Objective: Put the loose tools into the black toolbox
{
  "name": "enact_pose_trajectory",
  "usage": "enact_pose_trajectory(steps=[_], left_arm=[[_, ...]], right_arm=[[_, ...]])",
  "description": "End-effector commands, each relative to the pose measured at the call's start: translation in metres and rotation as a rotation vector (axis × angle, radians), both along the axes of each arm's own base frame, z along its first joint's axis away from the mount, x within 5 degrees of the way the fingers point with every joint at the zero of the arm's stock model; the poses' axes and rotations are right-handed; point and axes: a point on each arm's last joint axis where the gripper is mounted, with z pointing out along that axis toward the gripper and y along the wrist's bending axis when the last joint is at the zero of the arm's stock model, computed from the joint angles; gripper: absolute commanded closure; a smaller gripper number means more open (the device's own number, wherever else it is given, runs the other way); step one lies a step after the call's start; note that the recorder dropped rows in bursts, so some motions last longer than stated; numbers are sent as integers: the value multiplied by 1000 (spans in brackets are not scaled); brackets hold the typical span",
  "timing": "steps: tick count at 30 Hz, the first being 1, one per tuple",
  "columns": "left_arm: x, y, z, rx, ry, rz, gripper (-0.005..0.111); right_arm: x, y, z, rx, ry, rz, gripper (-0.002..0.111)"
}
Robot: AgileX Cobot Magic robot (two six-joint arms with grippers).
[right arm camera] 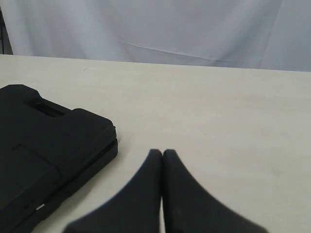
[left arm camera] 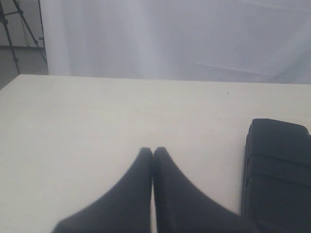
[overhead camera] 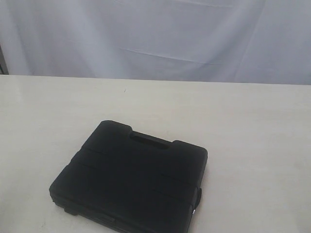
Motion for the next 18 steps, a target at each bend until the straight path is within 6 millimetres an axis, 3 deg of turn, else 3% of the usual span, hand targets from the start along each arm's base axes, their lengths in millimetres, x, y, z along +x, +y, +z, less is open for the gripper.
enact_pose_trajectory(steps=[1, 18], left_arm=[[0, 0, -1, -4, -1, -2, 107], [0, 0, -1, -4, -1, -2, 107]], right_arm=[[0, 0, 1, -9, -12, -1, 109], [0, 0, 1, -1, -14, -3, 109]])
